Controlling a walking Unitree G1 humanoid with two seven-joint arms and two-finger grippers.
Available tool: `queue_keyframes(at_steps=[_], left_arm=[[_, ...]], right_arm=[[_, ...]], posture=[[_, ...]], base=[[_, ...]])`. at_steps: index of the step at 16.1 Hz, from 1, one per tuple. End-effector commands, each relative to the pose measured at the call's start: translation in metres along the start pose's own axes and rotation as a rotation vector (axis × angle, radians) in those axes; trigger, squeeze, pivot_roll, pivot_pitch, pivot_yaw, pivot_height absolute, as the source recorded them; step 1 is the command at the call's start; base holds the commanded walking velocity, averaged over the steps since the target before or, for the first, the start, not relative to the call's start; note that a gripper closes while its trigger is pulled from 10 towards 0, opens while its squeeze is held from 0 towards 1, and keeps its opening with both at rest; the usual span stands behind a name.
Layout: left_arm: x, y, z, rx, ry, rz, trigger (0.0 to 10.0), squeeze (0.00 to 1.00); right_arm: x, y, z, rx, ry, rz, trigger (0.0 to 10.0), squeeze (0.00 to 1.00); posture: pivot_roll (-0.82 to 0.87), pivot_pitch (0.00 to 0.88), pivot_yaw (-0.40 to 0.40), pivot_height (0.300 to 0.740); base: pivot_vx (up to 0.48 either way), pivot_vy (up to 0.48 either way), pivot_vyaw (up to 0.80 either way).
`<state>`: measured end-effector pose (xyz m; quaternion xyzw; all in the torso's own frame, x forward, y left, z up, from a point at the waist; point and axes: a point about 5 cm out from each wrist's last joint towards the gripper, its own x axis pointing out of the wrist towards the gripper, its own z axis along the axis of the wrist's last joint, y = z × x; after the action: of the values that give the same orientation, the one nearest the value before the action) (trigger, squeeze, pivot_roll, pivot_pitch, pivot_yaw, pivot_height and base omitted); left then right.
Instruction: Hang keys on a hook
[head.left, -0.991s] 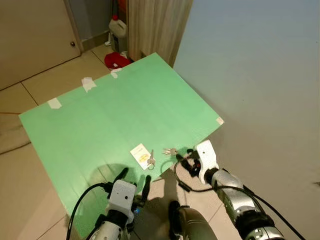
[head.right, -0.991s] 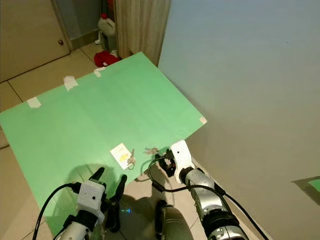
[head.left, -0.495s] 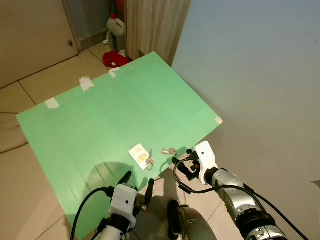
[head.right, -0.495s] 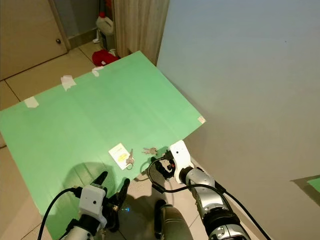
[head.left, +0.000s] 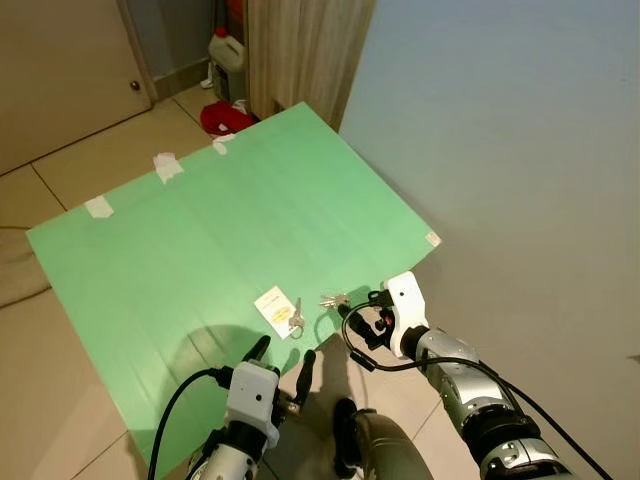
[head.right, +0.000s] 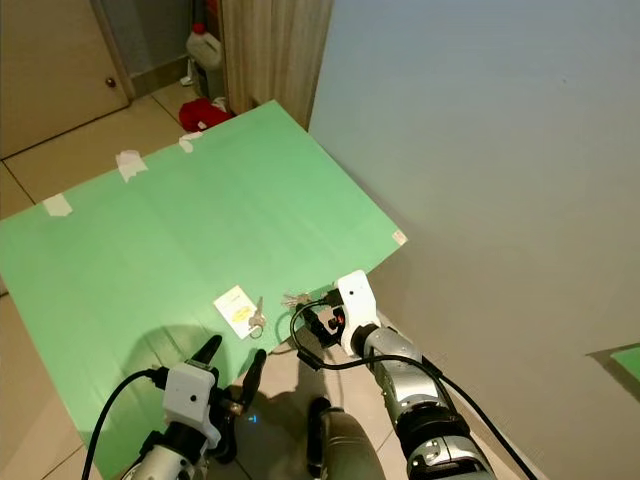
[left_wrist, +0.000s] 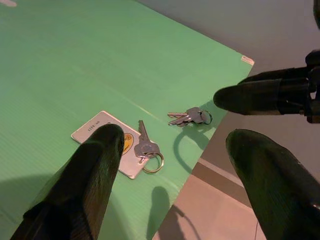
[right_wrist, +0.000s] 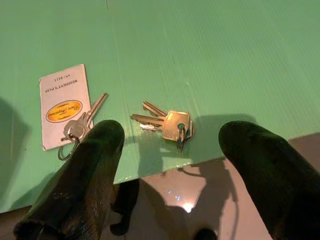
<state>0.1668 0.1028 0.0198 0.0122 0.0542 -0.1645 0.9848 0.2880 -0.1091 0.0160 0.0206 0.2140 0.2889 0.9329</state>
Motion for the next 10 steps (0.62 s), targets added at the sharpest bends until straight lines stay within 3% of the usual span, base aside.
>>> queue_keyframes(at_steps=[1, 10], left_arm=[[-0.0043, -0.0076, -0.0042, -0.023, 0.017, -0.022, 10.0, 0.0], [-0.0007, -0.0085, -0.0028, -0.013, 0.011, -0.028, 10.0, 0.0]], right_arm=[[-0.0041, -0.0028, -0.0116, 0.046, 0.037, -0.026, 10.0, 0.0], [0.0053, 0.0044, -0.0143, 0.059, 0.085, -0.012, 10.0, 0.0]], posture=[[-0.09, 0.285, -0.147, 0.74], [-0.08, 0.278, -0.137, 0.74]], base=[[0.0, 0.0, 0.0], [0.0, 0.0, 0.0]])
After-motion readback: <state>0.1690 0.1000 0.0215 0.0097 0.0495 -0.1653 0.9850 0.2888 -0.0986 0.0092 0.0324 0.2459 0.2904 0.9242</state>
